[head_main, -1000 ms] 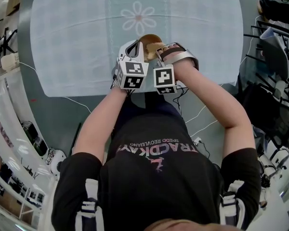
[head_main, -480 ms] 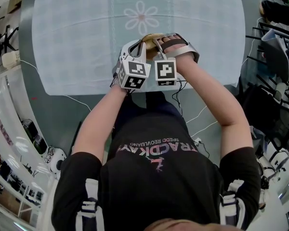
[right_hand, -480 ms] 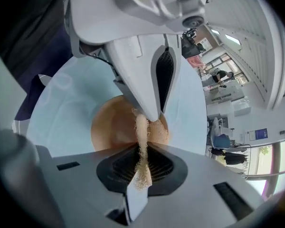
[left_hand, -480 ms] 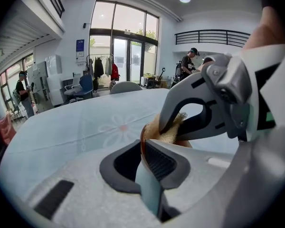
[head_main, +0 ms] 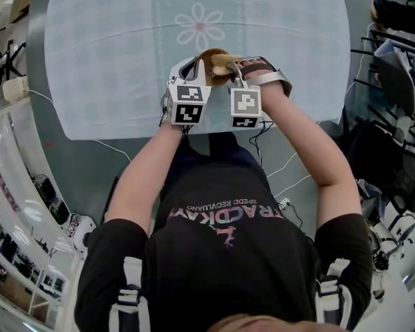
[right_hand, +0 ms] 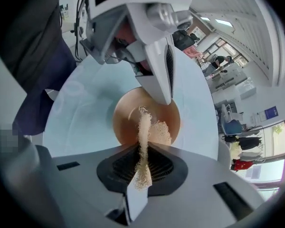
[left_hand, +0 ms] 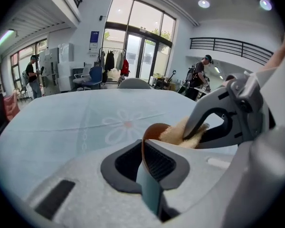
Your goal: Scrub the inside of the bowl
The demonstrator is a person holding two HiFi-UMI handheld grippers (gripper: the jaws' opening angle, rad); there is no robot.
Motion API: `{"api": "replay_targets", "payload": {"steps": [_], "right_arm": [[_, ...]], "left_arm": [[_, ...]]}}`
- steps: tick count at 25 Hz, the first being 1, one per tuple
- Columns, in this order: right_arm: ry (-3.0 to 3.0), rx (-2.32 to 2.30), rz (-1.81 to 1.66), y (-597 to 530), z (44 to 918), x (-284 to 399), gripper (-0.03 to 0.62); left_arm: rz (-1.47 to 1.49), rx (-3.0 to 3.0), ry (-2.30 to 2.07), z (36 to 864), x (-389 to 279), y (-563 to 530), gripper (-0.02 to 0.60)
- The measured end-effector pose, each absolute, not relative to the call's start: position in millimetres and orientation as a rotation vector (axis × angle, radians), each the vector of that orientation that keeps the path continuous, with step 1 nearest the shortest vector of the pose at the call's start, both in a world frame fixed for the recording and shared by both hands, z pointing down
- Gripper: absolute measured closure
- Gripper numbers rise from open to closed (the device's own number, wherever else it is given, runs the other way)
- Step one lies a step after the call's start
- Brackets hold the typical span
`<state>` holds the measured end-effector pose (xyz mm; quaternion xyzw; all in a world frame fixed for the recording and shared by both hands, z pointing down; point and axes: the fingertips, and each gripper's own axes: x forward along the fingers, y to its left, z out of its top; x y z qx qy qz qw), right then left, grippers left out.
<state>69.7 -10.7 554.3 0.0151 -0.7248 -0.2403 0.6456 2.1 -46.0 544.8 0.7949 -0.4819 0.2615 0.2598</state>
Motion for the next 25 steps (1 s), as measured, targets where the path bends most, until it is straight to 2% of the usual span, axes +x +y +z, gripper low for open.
{"api": "replay_targets", "payload": {"steps": [7, 11, 16, 25], "right_arm": [[-2.060, 0.395, -0.020, -27.6, 514.5, 80.7, 0.562], [-2.136, 0.529, 0.075, -53.2, 503.8, 92.3, 0.562], [-2.191, 0.356, 0.036, -51.3, 504.2, 84.2, 0.562], [-2.129, -0.024, -0.329, -23.1, 511.6, 52.5, 0.562]], "left_arm": [[0.650, 2.096, -1.269, 548.6, -6.9, -48.1, 0.554], [0.573, 2.161, -1.169, 542.2, -6.6, -45.3, 0.554], [0.541, 2.426, -0.873, 512.6, 7.0, -31.8, 0.554], [0.685, 2.693, -0.544, 481.7, 20.9, -21.5, 0.554]]}}
